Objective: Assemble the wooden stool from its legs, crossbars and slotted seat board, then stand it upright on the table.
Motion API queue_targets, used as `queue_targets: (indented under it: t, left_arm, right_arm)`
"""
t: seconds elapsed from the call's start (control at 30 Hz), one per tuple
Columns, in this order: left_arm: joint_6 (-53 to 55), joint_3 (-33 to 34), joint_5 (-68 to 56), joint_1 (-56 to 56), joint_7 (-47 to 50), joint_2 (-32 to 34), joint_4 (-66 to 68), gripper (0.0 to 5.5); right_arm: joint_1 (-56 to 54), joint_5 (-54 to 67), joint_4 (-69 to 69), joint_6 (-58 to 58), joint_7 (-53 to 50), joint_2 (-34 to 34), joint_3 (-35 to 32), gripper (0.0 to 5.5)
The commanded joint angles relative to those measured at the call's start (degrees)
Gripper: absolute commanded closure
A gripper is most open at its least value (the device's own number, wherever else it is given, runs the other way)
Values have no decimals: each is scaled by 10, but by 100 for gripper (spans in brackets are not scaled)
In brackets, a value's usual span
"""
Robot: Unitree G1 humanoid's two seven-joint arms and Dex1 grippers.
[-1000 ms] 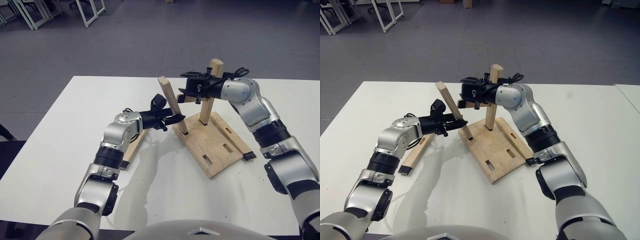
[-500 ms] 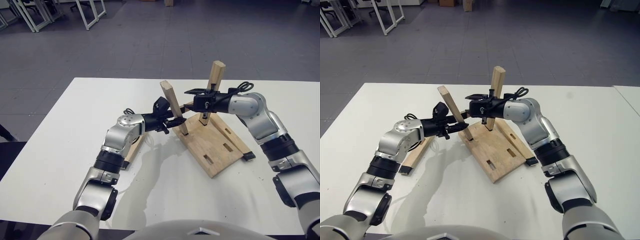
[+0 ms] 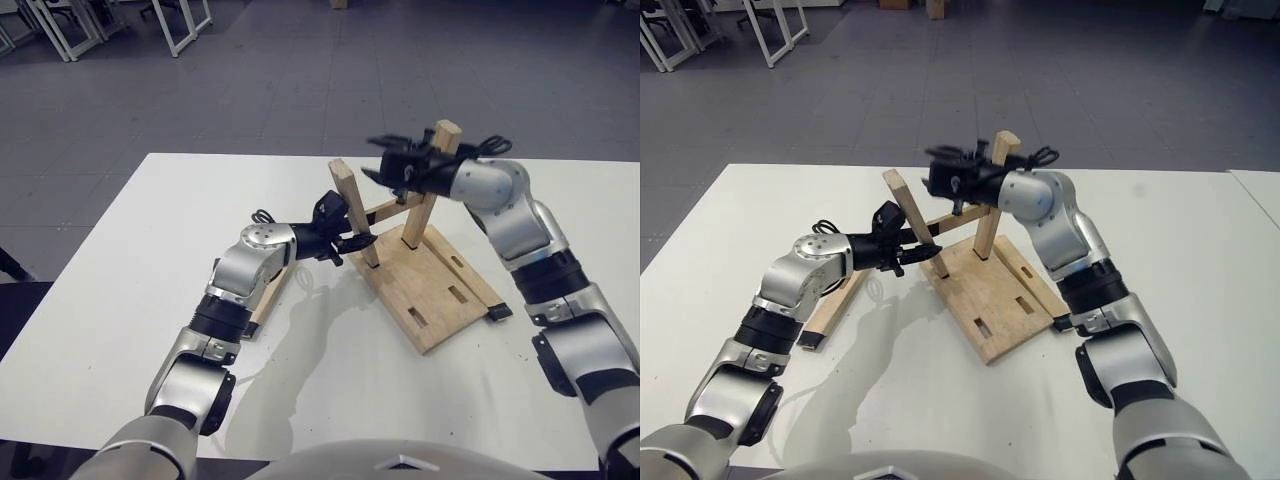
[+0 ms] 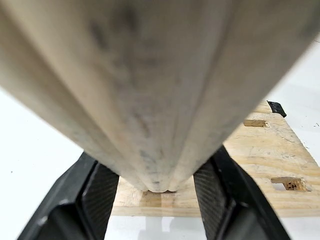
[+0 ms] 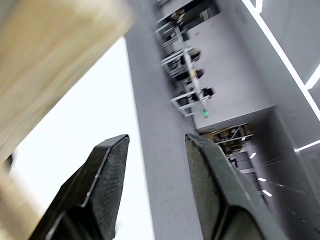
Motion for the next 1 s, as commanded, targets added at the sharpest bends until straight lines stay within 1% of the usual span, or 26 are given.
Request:
queue_targets:
  t: [0.03,0.1,0.17,0.27,0.37,0.47,0.53,0.67,0.8,1.0]
  left_arm:
    - [46,-19,36,17,12,16,42,346]
    - [52,-22,33,8,4,15,53,346]
    - [61,-23,30,-2,0,12,68,346]
    - [60,-30,37,-14,-3,7,102,346]
    - [69,-36,40,-24,-2,0,132,346]
    - [74,-26,31,-26,-1,-5,150,346]
    - [76,-20,25,-22,0,-7,156,346]
    - [90,-17,17,-3,4,-15,153,346]
    - [91,-5,13,1,3,-13,152,346]
    - [96,27,3,4,9,8,88,346]
  right_arm:
    - [29,-22,38,-16,34,-18,33,345]
    - [34,-22,44,-18,38,-19,37,345]
    - [31,-1,32,-7,31,-7,19,345]
    - [6,66,-27,29,-8,27,-50,345]
    - [-35,123,-113,76,-82,60,-141,345]
    - [-52,148,-178,104,-139,78,-193,345]
    - [-43,143,-197,114,-166,77,-206,345]
    - [-9,134,-195,130,-183,58,-220,345]
    - [7,131,-194,136,-189,50,-212,345]
    - [25,124,-187,135,-187,39,-204,345]
